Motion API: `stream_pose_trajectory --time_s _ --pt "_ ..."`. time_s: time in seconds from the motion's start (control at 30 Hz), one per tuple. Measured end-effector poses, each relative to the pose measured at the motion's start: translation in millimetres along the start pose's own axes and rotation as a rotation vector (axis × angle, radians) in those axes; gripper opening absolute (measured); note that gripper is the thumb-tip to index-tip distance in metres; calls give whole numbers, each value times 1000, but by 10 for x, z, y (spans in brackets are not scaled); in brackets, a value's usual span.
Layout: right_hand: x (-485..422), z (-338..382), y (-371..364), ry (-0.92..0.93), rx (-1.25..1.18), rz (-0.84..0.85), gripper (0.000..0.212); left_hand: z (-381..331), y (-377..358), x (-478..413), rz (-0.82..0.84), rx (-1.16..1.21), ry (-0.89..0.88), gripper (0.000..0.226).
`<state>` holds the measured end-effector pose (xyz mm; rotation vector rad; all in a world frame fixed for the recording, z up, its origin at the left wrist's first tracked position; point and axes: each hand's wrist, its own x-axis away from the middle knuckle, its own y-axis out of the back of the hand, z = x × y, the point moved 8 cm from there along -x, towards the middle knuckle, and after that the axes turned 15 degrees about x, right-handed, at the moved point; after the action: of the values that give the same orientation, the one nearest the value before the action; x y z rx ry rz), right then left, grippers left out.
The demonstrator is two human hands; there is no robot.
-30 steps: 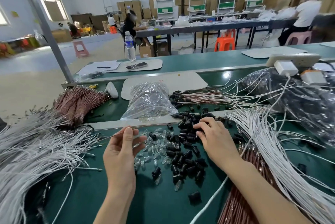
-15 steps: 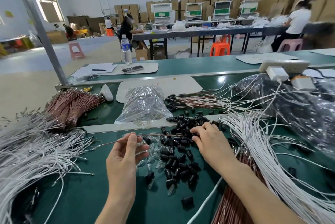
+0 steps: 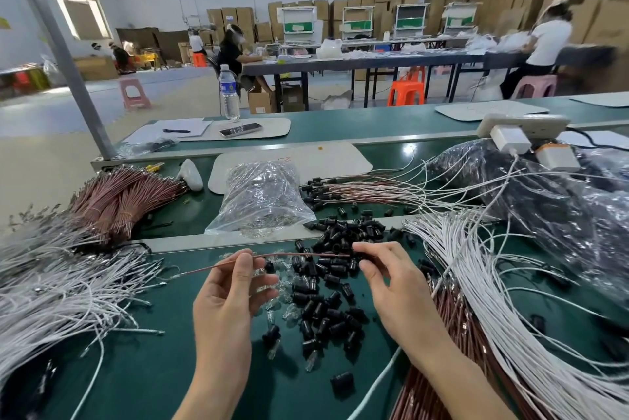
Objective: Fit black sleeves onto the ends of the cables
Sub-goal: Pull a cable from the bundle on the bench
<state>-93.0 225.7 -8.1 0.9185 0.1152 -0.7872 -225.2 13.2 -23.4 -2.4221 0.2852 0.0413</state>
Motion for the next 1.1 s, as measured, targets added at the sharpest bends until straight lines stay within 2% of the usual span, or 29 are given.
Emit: stream_pose_trajectory --time_s 0.3,0.63,1.1 --pt "95 108 27 46 -66 -11 36 31 7 -7 -1 31 20 20" --pt "88 89 31 15 -162 2 33 31 -53 4 20 44 46 20" --pt "85 -3 8 -47 -155 5 31 11 -92 11 40 52 60 22"
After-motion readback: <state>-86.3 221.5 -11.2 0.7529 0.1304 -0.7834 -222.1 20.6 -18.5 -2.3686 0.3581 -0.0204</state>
